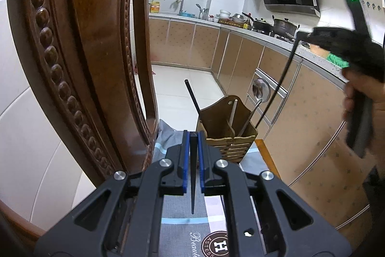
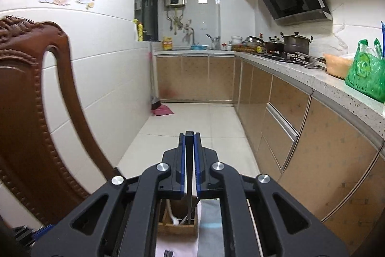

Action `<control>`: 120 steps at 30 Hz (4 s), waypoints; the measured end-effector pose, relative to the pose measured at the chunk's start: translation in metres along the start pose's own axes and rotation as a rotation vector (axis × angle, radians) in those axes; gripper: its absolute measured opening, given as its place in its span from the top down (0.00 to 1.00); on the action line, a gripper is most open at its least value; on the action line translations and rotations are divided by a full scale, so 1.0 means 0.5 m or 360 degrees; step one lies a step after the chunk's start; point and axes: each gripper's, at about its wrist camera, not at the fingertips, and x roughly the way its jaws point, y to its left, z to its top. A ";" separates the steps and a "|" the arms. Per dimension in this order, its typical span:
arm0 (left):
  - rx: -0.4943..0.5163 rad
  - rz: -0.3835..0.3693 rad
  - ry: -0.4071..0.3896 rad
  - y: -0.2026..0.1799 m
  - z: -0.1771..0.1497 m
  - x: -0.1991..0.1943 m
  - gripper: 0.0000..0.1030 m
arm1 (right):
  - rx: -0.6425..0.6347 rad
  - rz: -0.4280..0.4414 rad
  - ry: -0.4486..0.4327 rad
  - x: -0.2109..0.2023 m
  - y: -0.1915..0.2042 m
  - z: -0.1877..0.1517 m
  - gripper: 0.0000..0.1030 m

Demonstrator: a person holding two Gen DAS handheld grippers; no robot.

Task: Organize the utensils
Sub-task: 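Lift the chopstick into the holder and open the right tool while the left holds its chopstick, then lower the held chopstick into the holder and open the left tool, then move the open left tool down onto the chopsticks on the cloth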

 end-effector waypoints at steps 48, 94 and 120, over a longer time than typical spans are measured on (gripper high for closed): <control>-0.0116 0.0123 -0.0211 -0.113 0.303 0.075 0.93 | 0.0812 0.0141 0.0190 -0.101 -0.311 -0.519 0.10; 0.0110 0.0102 0.0353 -0.130 -0.303 0.036 0.12 | 0.0230 0.0145 0.0502 -0.164 -0.102 -0.604 0.10; 0.0090 0.0088 0.0795 -0.110 -0.285 0.388 0.38 | 0.0339 0.0150 0.0586 -0.090 -0.152 -0.589 0.10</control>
